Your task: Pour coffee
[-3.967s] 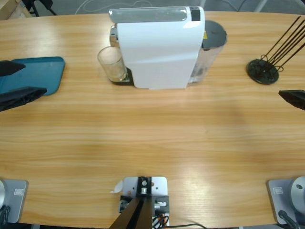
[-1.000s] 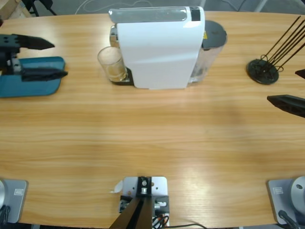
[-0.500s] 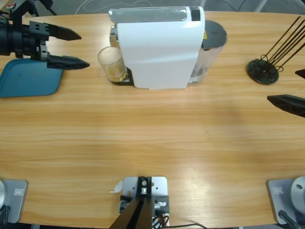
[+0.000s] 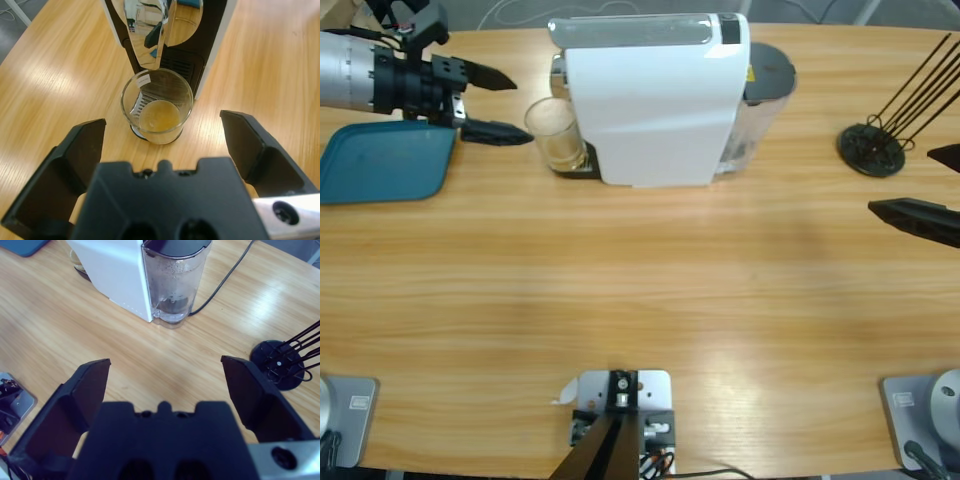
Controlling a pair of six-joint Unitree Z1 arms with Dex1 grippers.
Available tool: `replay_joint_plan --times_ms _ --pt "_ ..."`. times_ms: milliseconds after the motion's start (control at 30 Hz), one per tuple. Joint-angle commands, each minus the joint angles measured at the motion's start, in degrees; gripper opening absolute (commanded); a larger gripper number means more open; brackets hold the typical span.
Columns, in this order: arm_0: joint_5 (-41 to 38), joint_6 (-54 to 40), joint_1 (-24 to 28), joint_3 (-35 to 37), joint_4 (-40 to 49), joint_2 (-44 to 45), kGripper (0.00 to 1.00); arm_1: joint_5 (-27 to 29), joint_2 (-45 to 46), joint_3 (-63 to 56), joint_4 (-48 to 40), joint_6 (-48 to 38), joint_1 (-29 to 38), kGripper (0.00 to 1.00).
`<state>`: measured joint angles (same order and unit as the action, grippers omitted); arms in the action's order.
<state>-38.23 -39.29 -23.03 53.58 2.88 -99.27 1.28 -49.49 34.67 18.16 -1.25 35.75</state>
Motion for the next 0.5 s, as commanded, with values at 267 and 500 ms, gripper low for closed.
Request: replay_joint_plan --times_ms 267,500 --pt "2.8 -0.4 -2.6 2.3 -2.5 -8.0 1.000 -0.8 -2.1 -2.3 -0.8 -0.7 0.6 1.000" --pt "2.3 -0.4 -3.1 2.7 -3.9 -10.1 1.000 -0.8 -2.2 -2.3 -0.9 -0.7 0.6 1.000"
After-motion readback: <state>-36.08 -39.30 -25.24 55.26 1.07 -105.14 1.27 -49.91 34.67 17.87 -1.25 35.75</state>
